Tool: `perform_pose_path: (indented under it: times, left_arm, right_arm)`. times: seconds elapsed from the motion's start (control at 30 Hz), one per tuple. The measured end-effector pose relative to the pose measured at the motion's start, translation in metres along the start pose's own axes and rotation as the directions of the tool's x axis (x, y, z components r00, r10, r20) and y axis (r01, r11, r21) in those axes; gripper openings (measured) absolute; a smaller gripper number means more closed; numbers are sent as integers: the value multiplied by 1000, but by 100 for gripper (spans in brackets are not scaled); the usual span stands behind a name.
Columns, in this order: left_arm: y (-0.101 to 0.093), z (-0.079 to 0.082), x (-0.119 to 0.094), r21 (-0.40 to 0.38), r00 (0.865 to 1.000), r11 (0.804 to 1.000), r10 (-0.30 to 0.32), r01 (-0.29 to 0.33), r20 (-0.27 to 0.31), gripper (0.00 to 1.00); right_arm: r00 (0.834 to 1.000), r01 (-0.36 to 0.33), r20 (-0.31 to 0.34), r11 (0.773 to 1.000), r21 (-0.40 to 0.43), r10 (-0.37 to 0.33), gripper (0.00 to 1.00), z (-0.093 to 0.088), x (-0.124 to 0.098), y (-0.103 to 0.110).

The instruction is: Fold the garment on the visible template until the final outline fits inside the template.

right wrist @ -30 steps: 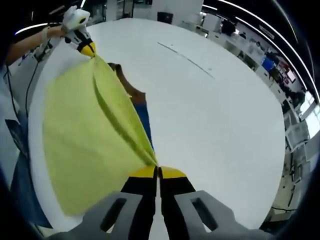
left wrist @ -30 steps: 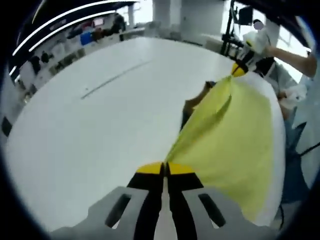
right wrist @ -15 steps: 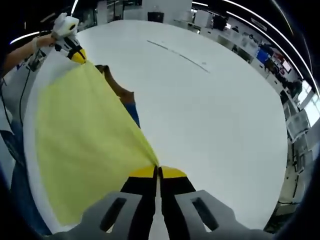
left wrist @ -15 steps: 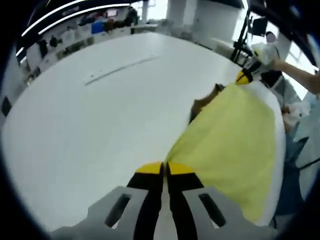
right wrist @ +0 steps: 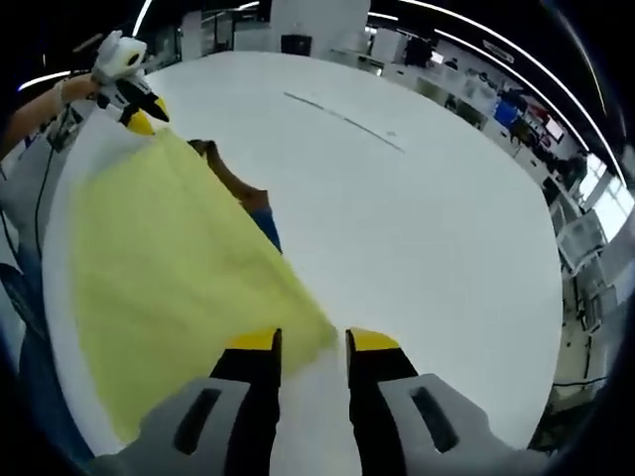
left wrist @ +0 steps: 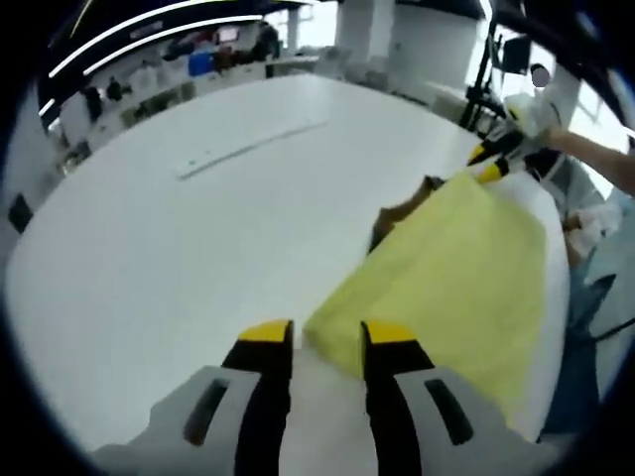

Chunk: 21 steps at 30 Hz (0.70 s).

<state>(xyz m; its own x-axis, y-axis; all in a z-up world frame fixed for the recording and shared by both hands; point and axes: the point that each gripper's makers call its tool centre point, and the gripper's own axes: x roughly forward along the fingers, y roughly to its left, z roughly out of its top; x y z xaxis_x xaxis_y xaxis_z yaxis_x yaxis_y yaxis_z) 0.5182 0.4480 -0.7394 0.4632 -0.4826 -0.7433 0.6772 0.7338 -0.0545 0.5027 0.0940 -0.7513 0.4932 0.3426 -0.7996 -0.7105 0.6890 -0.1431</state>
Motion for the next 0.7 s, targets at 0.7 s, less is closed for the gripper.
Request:
perform_pose_path:
  times: [0.7]
  left_arm:
    - [-51, -21, -60, -19, 1000, 1000, -10, 10, 14, 39]
  right_arm:
    - [985, -30, 175, 987, 157, 2, 46, -3, -59, 44]
